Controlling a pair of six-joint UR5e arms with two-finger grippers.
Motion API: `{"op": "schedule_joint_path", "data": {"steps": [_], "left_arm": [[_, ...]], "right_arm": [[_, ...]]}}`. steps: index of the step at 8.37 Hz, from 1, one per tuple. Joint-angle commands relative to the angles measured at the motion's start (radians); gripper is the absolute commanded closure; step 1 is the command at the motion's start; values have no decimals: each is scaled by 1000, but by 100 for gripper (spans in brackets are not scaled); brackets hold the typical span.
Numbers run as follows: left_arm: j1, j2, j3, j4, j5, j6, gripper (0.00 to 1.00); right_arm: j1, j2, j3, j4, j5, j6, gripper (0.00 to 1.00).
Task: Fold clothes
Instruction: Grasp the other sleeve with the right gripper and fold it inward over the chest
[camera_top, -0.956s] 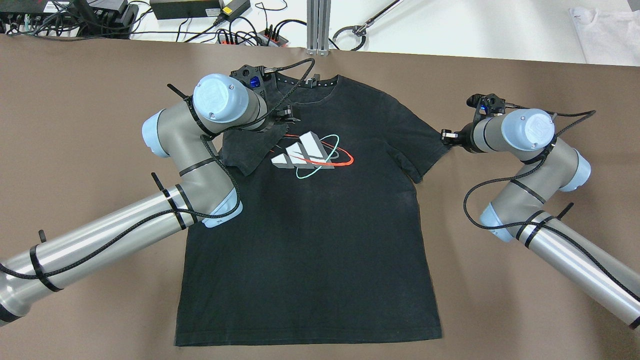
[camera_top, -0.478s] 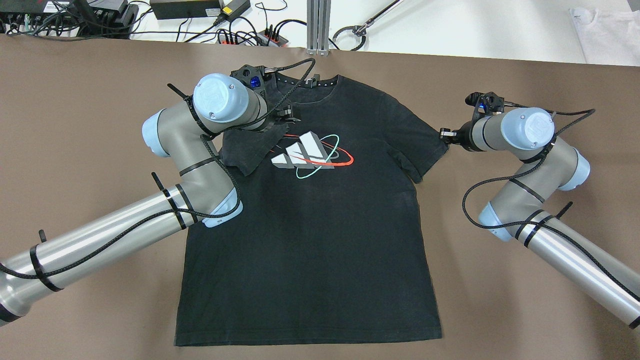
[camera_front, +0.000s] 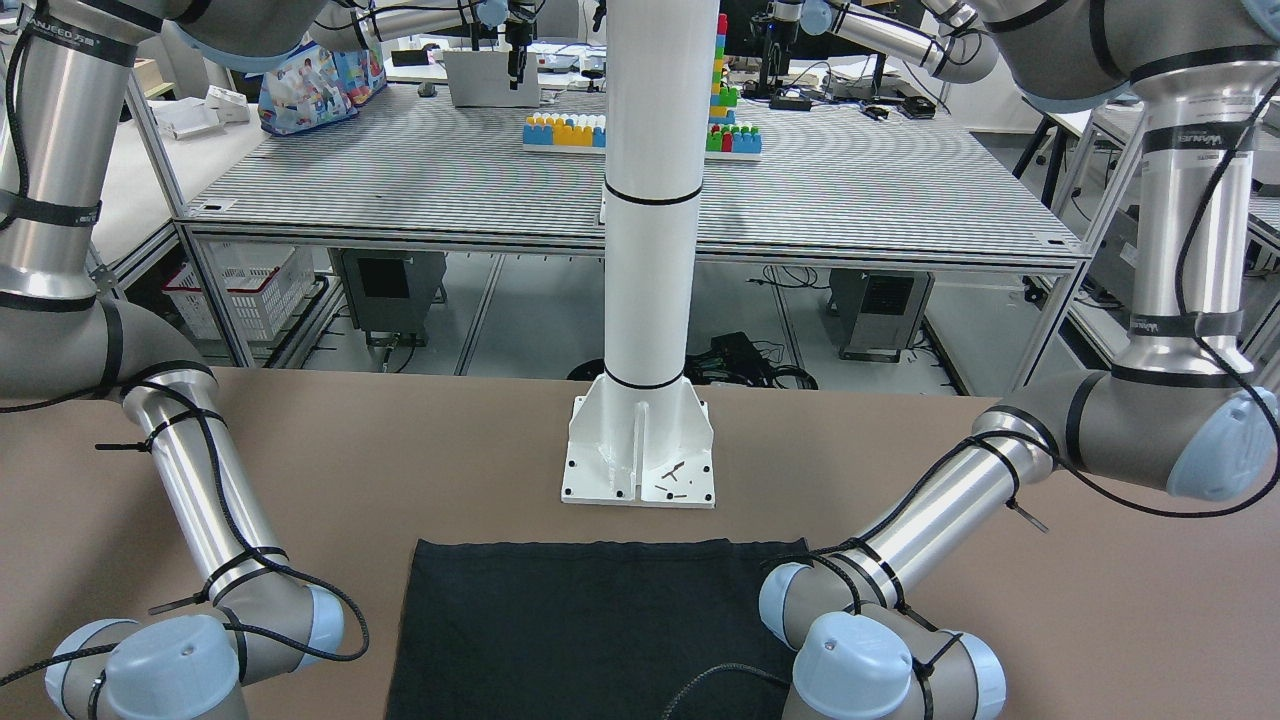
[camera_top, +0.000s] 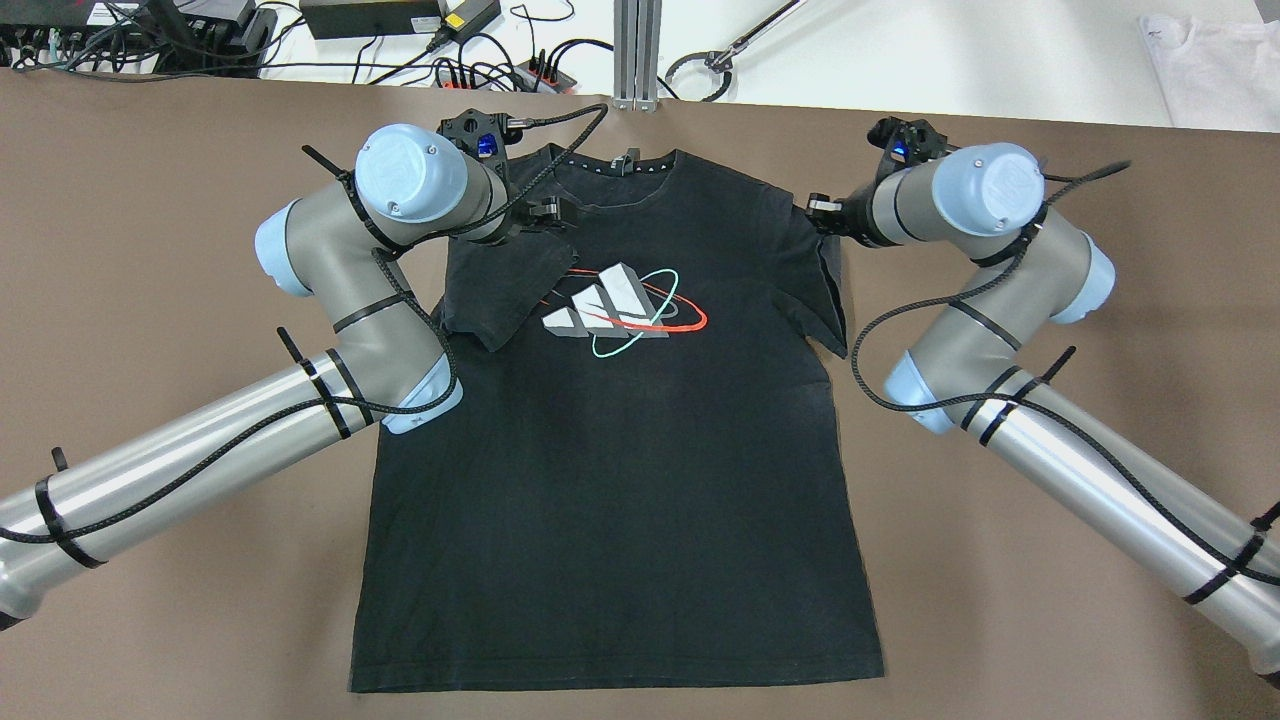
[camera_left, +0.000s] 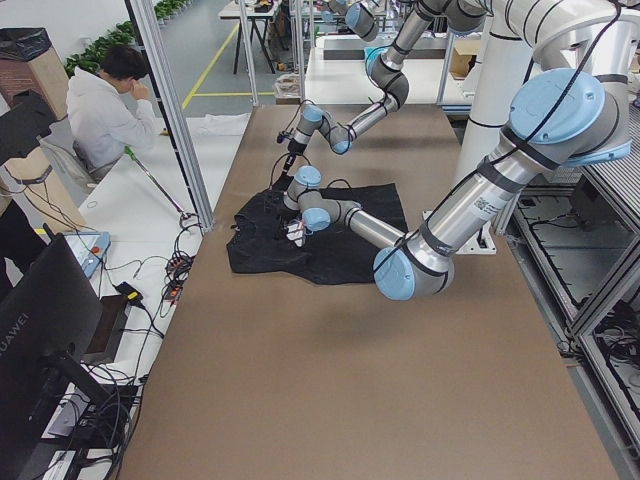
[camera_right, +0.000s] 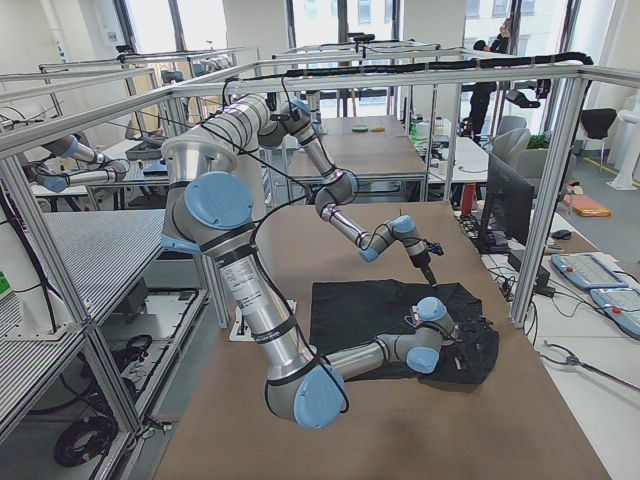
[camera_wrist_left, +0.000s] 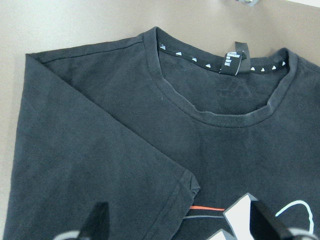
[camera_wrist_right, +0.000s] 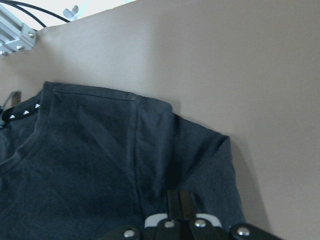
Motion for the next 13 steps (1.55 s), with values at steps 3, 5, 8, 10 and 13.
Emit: {"op": "schedule_joint_path", "data": {"steps": [3, 5, 8, 10, 13], "left_arm": [[-9, 18, 0, -7, -1, 17, 0], [-9, 18, 0, -7, -1, 17, 0], [-9, 18, 0, -7, -2, 24, 0], [-15, 18, 0, -7, -22, 36, 0], [-35, 20, -13, -19, -61, 50, 0]], "right_arm": [[-91, 200, -6, -219, -51, 145, 100], [-137, 244, -10, -265, -164, 180, 100], [-157, 278, -78, -272, -206, 179, 100], [-155, 280, -78, -275, -206, 145, 16], [-157, 291, -70, -276, -189, 51, 6]]}}
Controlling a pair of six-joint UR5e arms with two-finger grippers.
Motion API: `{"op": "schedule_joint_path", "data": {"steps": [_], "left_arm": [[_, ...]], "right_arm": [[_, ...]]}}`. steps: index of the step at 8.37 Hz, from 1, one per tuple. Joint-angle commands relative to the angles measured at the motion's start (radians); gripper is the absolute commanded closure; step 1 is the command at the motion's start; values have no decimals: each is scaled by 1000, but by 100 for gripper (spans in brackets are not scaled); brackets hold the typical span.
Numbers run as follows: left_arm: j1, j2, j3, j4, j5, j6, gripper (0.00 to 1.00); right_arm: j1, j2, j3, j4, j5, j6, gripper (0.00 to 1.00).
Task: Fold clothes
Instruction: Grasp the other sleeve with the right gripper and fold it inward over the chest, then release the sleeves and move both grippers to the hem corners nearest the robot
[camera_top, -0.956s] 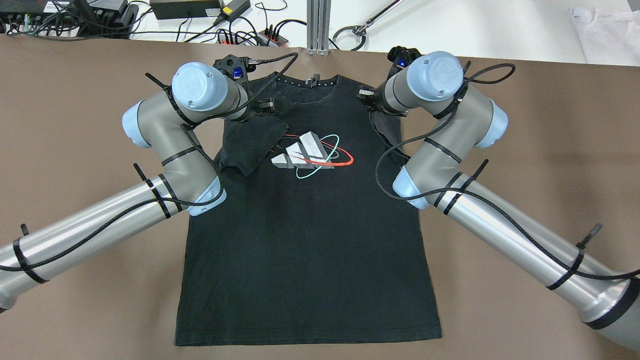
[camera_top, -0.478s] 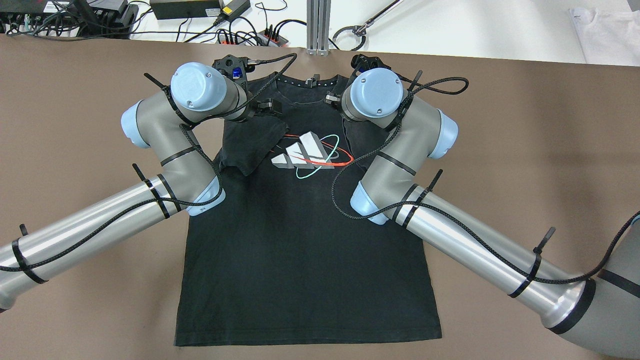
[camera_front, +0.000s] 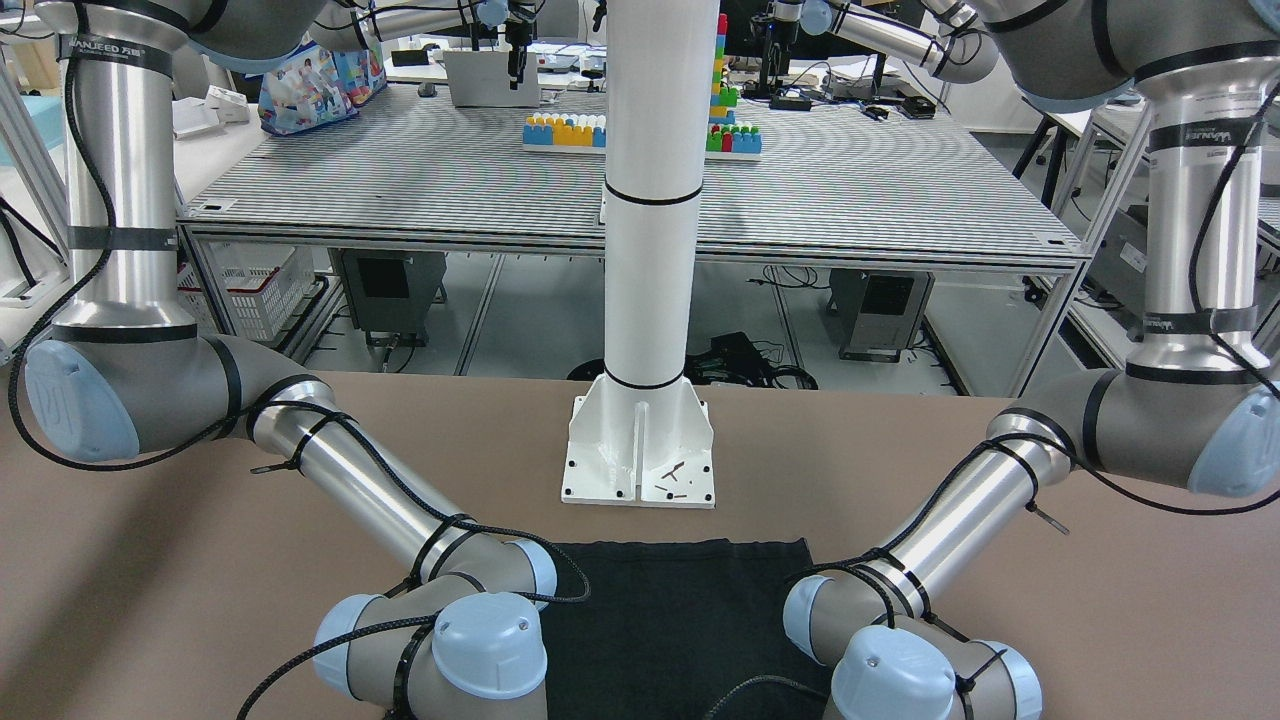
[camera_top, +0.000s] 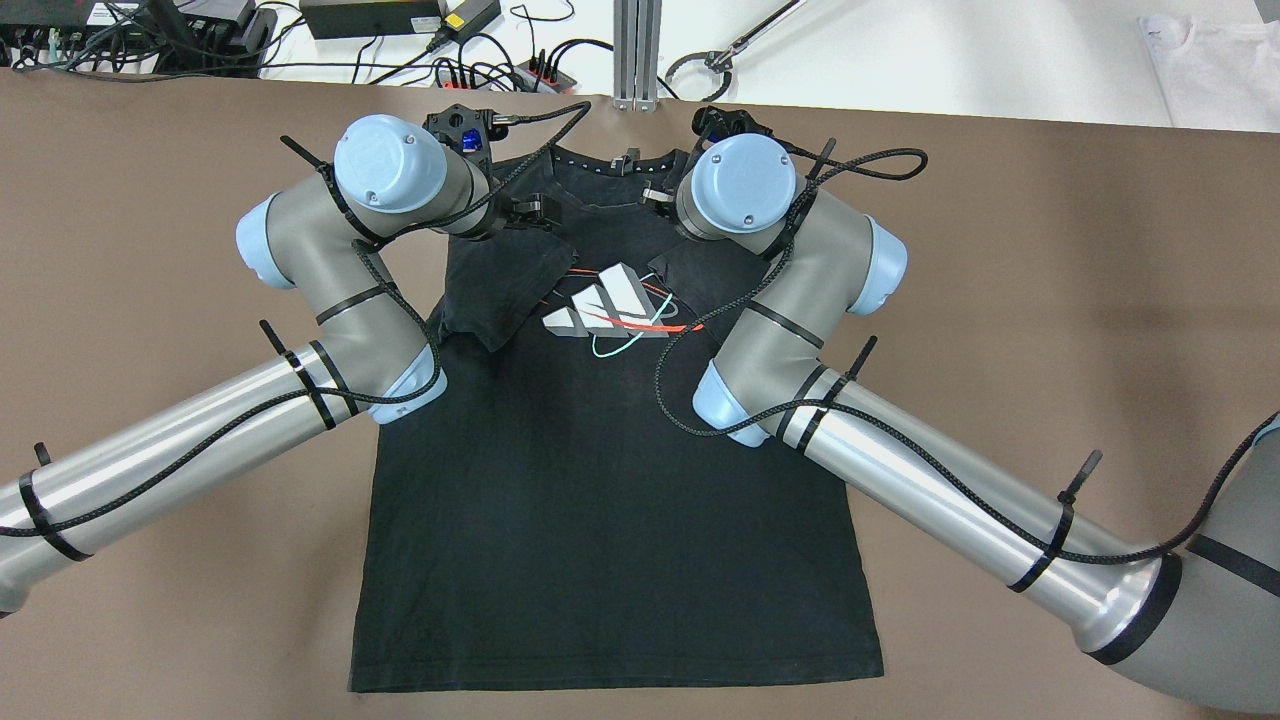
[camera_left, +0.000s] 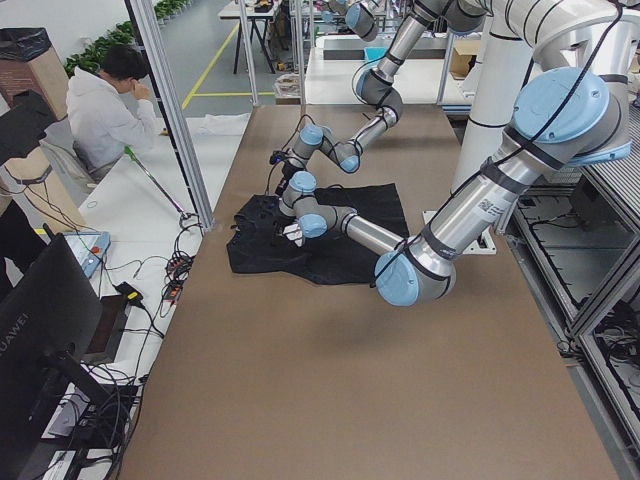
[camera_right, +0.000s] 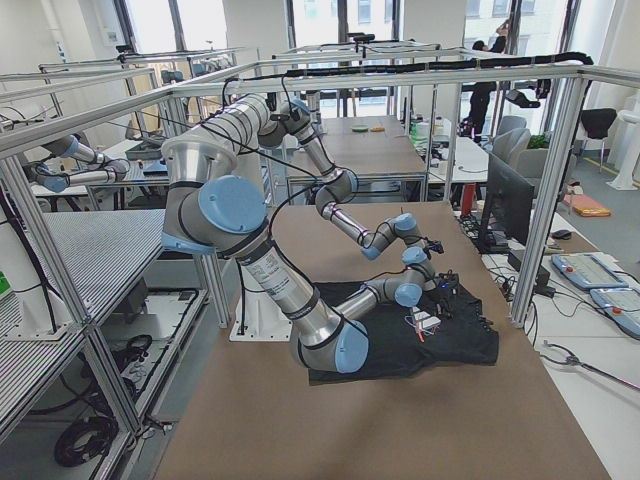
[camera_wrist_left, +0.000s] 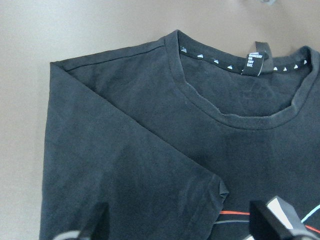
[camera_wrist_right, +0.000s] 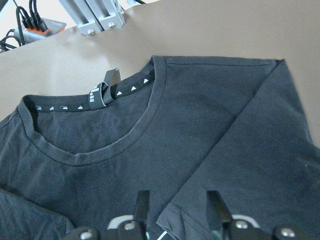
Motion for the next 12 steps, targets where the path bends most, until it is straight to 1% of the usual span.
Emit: {"op": "schedule_joint_path", "data": {"steps": [1, 2, 3, 4, 5, 6, 7, 8, 9, 10, 11, 12], "left_arm": [[-6, 21, -43, -5, -14, 1, 0], [-6, 61, -97, -4, -14, -1, 0], [-3, 117, -161, -2, -14, -18, 0], [2, 186, -242, 0, -14, -51, 0], [5, 249, -324, -4, -14, -109, 0], [26, 317, -408, -4, -13, -177, 0], [79, 404, -512, -4, 4, -236, 0], [113, 485, -612, -2, 21, -311, 0], [179, 564, -695, -4, 67, -381, 0], [257, 618, -759, -4, 140, -437, 0], [322, 655, -818, -4, 177, -515, 0], [380, 697, -859, -4, 191, -563, 0]], "right_arm": [[-7, 0, 12, -14, 14, -87, 5], [-43, 1, 24, -28, 12, -87, 5], [-56, -2, 57, -65, 14, -86, 5], [-83, -5, 100, -118, 12, -72, 6], [-85, -17, 134, -140, 12, -60, 5], [-108, -63, 186, -136, 12, -3, 6], [-135, -136, 291, -136, 12, 38, 5], [-175, -248, 437, -137, 5, 84, 5], [-203, -373, 578, -136, -3, 135, 5], [-246, -496, 716, -136, -21, 199, 6], [-295, -599, 831, -136, -70, 244, 6], [-353, -673, 904, -136, -113, 301, 6]]}}
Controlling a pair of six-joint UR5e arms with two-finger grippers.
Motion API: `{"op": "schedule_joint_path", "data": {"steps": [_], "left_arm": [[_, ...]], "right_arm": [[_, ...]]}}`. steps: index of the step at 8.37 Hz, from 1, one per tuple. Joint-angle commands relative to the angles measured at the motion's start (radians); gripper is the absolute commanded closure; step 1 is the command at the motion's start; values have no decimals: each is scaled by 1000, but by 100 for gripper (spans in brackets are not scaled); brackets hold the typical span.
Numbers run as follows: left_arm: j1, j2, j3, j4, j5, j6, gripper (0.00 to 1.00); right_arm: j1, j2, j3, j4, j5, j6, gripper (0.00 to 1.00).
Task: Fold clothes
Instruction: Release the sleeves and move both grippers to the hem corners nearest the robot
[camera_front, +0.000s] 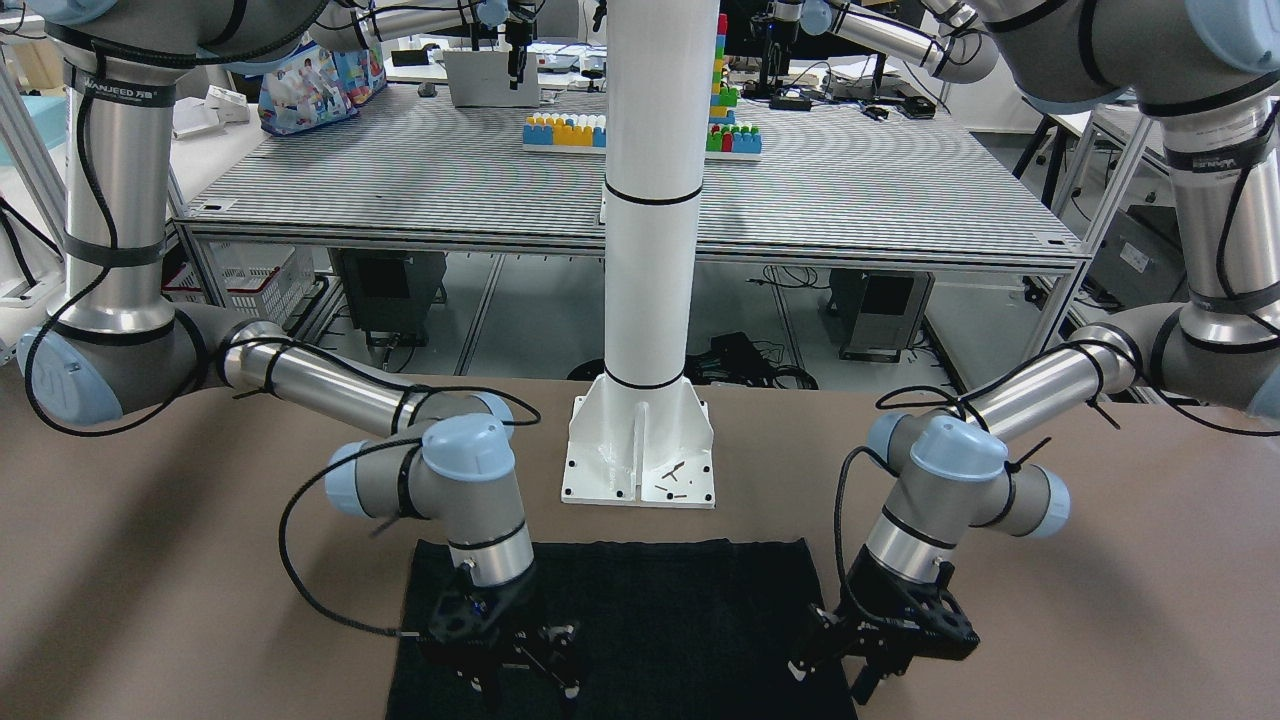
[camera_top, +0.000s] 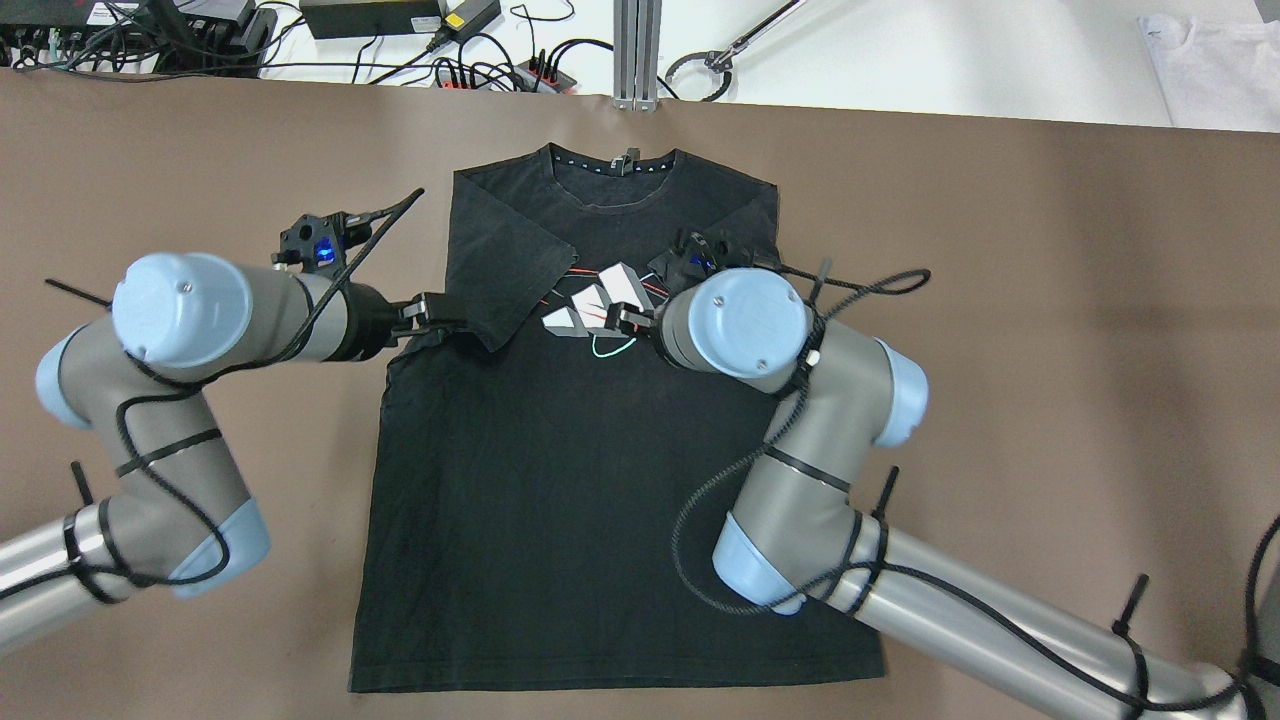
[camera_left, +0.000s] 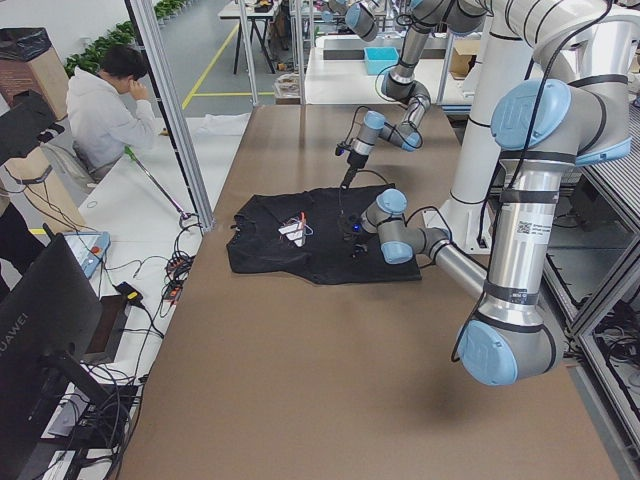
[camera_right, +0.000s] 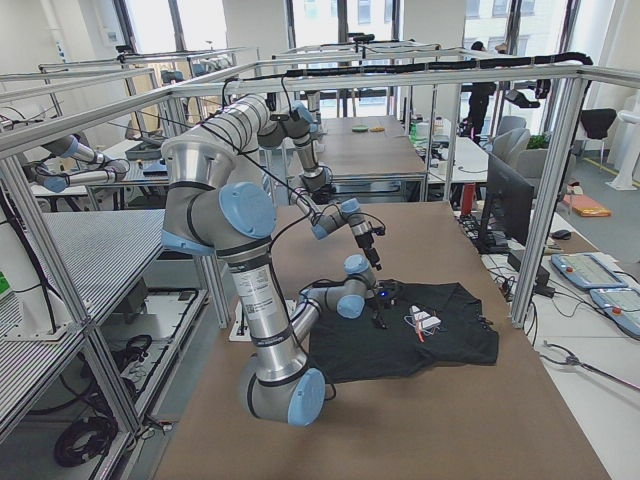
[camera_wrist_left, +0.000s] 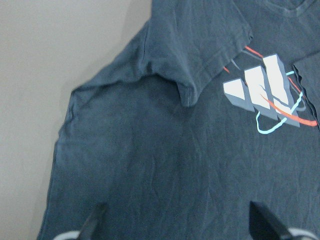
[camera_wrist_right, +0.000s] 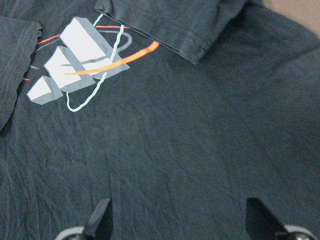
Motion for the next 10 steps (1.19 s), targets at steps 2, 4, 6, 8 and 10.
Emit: {"op": "schedule_joint_path", "data": {"steps": [2, 4, 6, 8, 10], "left_arm": [[262, 149, -138, 0, 197, -203, 0], [383, 180, -138, -2, 286, -240, 0], [450, 211, -135, -6, 331, -247, 0], [496, 252, -131, -6, 351, -243, 0], [545, 277, -125, -6, 382, -248, 0]], "right_arm": [[-165, -241, 218, 14, -112, 203, 6], [-234, -293, 253, 17, -190, 226, 6], [-280, -372, 320, 44, -204, 246, 7], [-308, -414, 317, 107, -239, 249, 6], [-308, -414, 316, 107, -245, 249, 6]]}}
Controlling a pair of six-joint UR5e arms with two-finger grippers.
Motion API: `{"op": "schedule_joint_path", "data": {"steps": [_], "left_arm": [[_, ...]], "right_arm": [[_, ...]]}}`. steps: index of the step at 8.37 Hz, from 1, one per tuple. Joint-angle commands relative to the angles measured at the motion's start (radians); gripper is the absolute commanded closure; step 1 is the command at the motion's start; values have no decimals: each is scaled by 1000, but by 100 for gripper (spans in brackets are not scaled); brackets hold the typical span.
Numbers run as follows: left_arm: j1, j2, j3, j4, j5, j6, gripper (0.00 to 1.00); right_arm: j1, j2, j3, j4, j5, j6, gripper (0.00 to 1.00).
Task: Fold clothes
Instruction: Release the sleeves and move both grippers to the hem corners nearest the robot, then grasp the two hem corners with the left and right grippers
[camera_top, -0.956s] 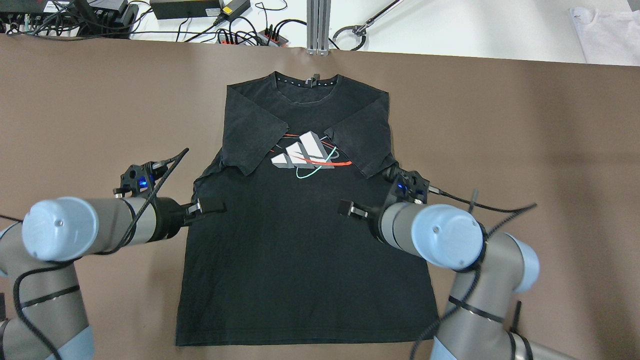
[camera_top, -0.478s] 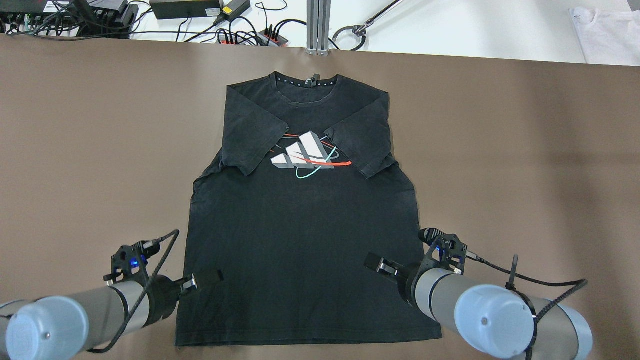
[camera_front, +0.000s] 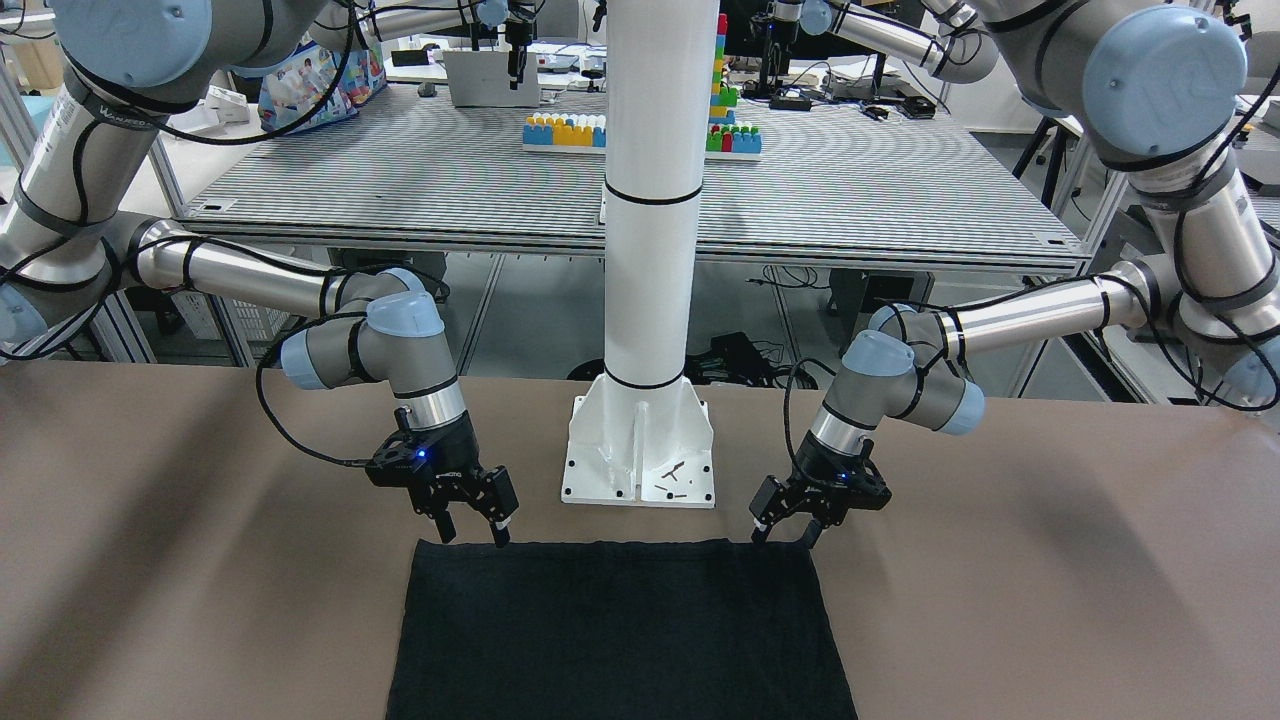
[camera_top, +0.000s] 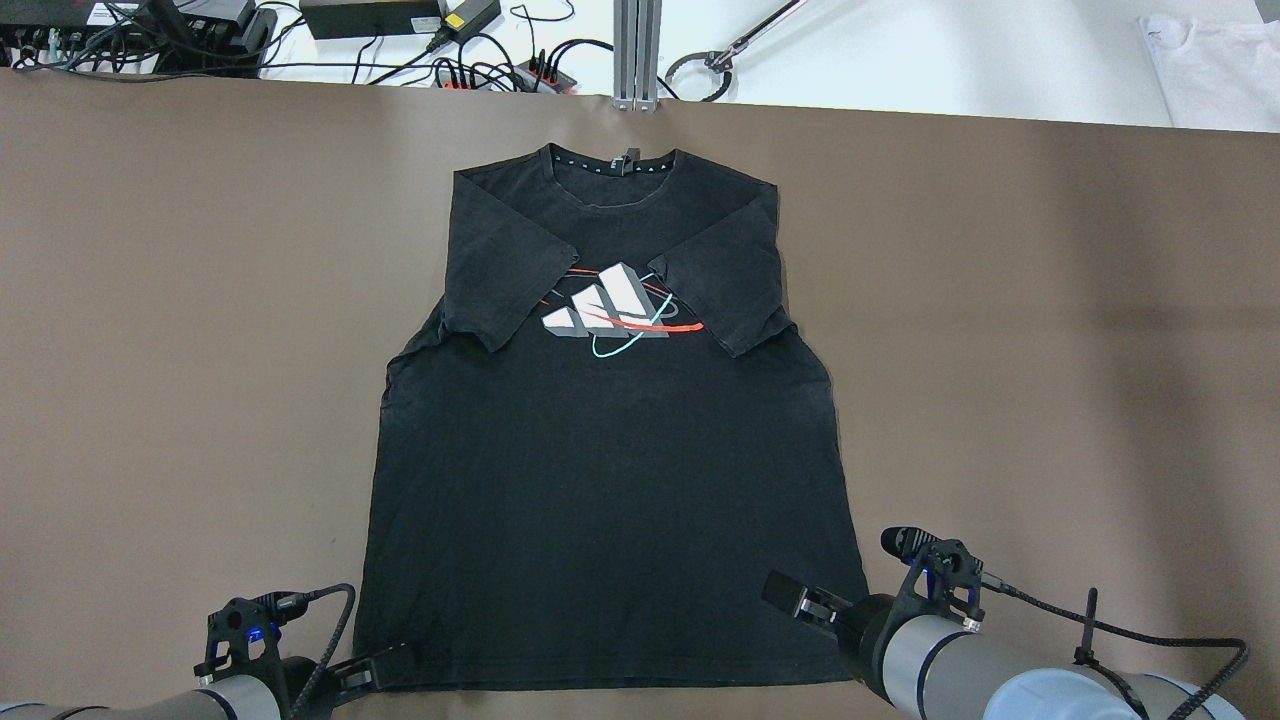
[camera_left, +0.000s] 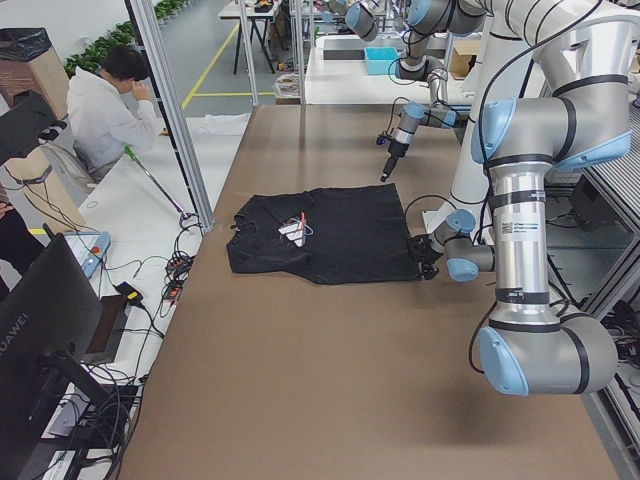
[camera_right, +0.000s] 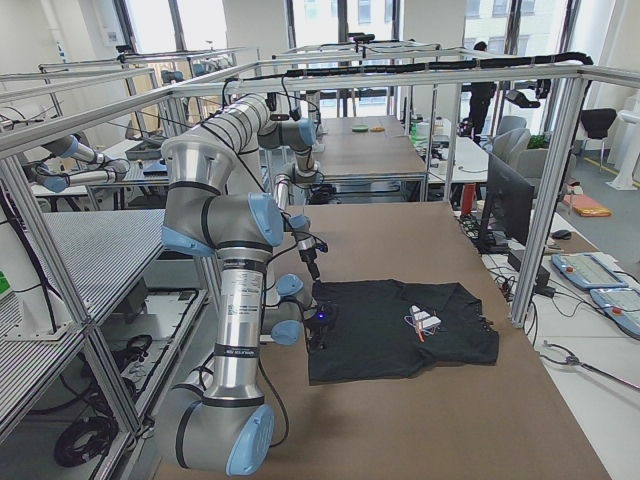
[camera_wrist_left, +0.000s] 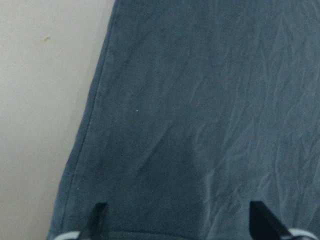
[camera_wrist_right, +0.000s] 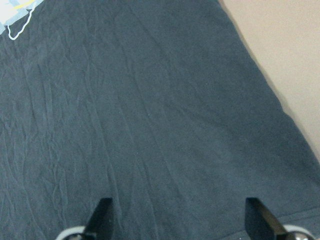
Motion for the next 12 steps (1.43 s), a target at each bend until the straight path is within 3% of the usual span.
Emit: {"op": "schedule_joint_path", "data": {"steps": [1, 2, 4, 5, 6, 7, 12], "left_arm": [[50, 24, 8, 0, 35, -11, 0], [52, 22, 22, 0, 47, -16, 5], [52, 21, 24, 0, 53, -14, 52], [52, 21, 24, 0, 53, -14, 56], [52, 21, 22, 0, 53, -14, 66], [51, 22, 22, 0, 53, -14, 70], [51, 58, 5, 0, 55, -13, 69]], "right_arm": [[-6, -8, 0, 11, -13, 1, 6], [-6, -10, -1, 11, -13, 1, 6], [-9, -10, -1, 12, -13, 0, 6], [-9, -10, -1, 12, -13, 0, 6], [-8, -11, -1, 12, -13, 0, 6], [-9, -10, -1, 11, -13, 0, 6], [-8, -11, -1, 12, -13, -2, 6]]}}
